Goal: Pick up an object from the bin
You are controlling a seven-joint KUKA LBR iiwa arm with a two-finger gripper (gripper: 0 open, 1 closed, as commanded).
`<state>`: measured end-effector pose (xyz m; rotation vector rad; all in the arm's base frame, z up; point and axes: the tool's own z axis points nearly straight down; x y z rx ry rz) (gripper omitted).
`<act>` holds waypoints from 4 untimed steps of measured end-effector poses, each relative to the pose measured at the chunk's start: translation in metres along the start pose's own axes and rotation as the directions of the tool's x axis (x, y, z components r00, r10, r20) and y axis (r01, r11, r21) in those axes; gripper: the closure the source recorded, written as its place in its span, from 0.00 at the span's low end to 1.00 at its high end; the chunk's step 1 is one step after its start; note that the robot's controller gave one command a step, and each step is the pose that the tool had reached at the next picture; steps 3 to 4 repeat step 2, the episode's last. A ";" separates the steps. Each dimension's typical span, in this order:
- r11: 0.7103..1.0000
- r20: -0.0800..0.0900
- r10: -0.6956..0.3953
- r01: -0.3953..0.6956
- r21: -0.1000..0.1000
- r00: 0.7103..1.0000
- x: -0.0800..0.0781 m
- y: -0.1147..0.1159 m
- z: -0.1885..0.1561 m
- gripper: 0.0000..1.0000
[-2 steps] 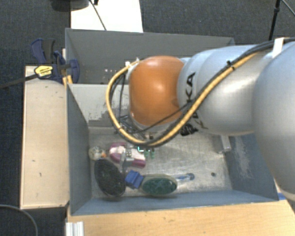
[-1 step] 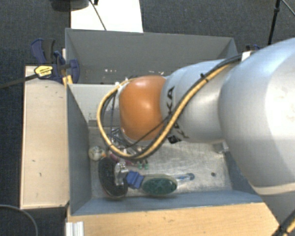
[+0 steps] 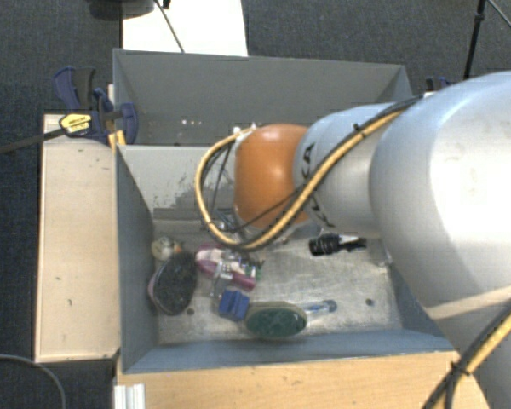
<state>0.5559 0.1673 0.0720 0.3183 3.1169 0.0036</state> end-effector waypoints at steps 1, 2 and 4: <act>1.000 0.002 0.002 -0.002 -0.002 1.000 0.000 0.001 -0.002 1.00; 0.980 -0.001 -0.198 0.198 0.001 0.980 -0.014 -0.042 -0.138 1.00; 0.980 -0.001 -0.198 0.198 0.001 0.980 -0.014 -0.042 -0.138 1.00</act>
Offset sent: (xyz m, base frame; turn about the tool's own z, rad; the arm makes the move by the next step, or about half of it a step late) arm 0.0000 0.0000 0.0000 0.0000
